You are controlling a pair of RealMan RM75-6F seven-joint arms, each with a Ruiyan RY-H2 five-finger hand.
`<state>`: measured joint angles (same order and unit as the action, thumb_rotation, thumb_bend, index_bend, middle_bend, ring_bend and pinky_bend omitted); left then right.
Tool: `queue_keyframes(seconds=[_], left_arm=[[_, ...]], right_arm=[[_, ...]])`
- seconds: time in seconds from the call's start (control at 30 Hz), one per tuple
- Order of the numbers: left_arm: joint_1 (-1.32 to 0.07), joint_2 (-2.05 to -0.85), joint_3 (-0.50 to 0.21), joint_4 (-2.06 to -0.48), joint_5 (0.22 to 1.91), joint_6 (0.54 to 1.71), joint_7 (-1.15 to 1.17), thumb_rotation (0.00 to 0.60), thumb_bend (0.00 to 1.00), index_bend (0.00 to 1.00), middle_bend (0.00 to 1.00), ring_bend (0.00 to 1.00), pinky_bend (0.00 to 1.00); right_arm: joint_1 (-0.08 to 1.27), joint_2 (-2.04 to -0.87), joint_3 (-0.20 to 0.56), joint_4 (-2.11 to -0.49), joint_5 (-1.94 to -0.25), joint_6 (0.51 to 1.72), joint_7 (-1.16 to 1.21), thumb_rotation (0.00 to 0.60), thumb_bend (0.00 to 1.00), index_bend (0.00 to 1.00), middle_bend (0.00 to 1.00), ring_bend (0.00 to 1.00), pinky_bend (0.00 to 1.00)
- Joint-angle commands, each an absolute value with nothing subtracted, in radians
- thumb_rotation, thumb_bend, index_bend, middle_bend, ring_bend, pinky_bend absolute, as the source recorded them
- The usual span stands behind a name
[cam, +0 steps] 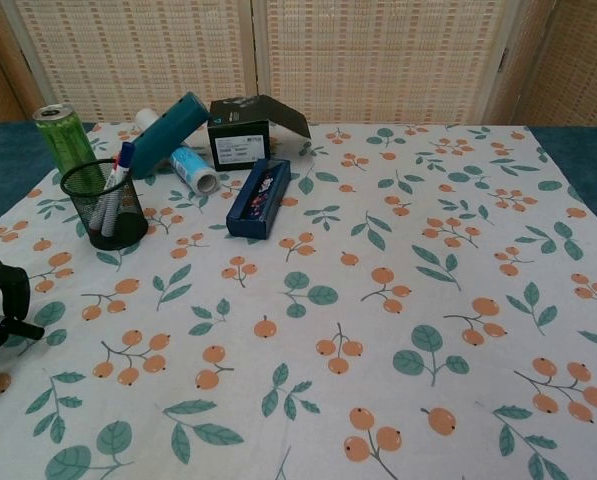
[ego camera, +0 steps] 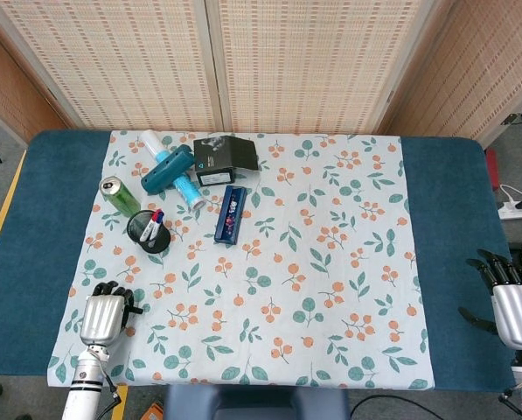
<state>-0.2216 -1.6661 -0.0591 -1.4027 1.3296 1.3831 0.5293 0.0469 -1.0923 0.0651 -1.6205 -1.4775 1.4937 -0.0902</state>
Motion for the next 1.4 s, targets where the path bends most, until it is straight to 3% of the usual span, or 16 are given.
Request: queue_keyframes(seconds=[0.03,0.17,0.27,0.43,0.6,0.77,1.1,1.4], left_arm=[[-0.224,-1.596,-0.091,-1.496,1.367,1.437,0.527,0.6,0.35,0.58,0.55,0.25,0.25],[-0.237,-1.454,-0.154,-1.683,1.383,1.449,0.43,0.6,0.35,0.58,0.55,0.26,0.28],[-0.264,-1.319,-0.216,-1.831,1.36,1.392,0.296,0.6,0.34,0.59,0.56,0.28,0.3],[-0.335,-1.12,-0.336,-2.002,1.206,1.187,0.028,0.6,0.34,0.61,0.59,0.29,0.3],[-0.429,-1.003,-0.444,-1.999,1.045,0.948,-0.235,0.6,0.34,0.61,0.61,0.31,0.3],[-0.518,-1.013,-0.493,-1.89,0.976,0.794,-0.392,0.6,0.34,0.62,0.62,0.31,0.3],[-0.652,-1.144,-0.474,-1.6,1.037,0.616,-0.534,0.6,0.34,0.62,0.61,0.31,0.29],[-0.648,-1.195,-0.435,-1.504,1.106,0.586,-0.648,0.6,0.34,0.61,0.59,0.29,0.28]], right_arm=[[0.047,-1.092,0.064,-1.621,-1.479,1.493,-0.088,0.6,0.04,0.25,0.13,0.14,0.21],[0.047,-1.09,0.064,-1.621,-1.481,1.494,-0.08,0.6,0.04,0.25,0.13,0.14,0.21],[0.045,-1.087,0.065,-1.621,-1.482,1.498,-0.082,0.6,0.04,0.25,0.13,0.14,0.21],[0.041,-1.083,0.066,-1.625,-1.482,1.505,-0.079,0.6,0.04,0.25,0.13,0.14,0.21],[0.038,-1.081,0.068,-1.626,-1.477,1.509,-0.084,0.6,0.04,0.25,0.13,0.14,0.21],[0.039,-1.082,0.07,-1.623,-1.468,1.503,-0.089,0.6,0.04,0.25,0.13,0.14,0.21],[0.032,-1.079,0.075,-1.628,-1.46,1.515,-0.1,0.6,0.04,0.25,0.13,0.14,0.21],[0.038,-1.085,0.073,-1.624,-1.453,1.497,-0.109,0.6,0.04,0.25,0.13,0.14,0.21]])
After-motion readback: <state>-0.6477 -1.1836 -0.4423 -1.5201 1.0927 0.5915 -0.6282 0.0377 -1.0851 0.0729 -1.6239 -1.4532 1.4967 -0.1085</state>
